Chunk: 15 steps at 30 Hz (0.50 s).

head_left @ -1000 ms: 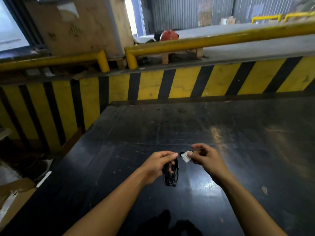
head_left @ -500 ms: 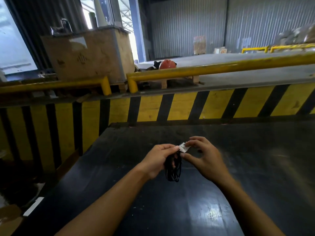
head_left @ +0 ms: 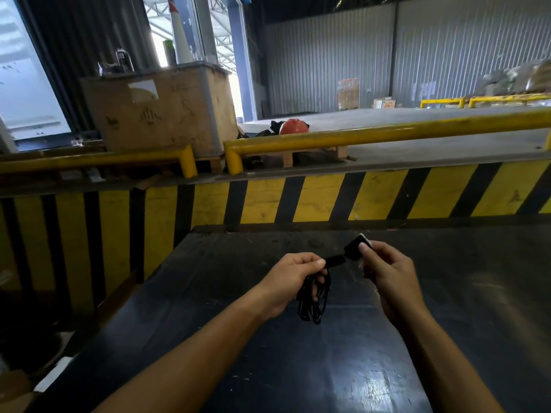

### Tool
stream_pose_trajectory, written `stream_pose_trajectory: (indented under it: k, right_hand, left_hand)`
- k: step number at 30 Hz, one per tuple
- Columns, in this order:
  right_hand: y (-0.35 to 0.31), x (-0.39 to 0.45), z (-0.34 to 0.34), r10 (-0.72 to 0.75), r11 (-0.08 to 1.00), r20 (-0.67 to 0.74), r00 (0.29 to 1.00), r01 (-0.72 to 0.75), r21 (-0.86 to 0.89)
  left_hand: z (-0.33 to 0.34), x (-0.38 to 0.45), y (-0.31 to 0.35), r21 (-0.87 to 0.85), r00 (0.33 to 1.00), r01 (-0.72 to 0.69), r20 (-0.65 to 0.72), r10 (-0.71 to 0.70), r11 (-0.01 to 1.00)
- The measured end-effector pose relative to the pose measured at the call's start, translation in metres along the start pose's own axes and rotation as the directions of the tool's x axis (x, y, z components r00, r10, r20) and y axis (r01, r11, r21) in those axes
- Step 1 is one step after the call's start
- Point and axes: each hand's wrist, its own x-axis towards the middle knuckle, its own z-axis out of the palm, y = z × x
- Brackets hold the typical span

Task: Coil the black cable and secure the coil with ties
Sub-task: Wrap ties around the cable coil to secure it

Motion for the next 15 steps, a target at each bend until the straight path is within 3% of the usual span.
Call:
stream_pose_trajectory:
  k: [6, 15]
  right_hand:
    - [-0.011, -0.008, 0.006, 0.028, 0.996, 0.174, 0.984, -0.012, -0.092]
    - [-0.018, -0.013, 0.005, 0.107, 0.964, 0.389, 0.915, 0.001, -0.267]
  left_hand:
    - [-0.004, 0.0, 0.012, -0.087, 1.0, 0.003, 0.005, -0.002, 0.996]
    - [-0.005, -0.001, 0.032, 0.003, 0.992, 0.01, 0.129, -0.01, 1.0]
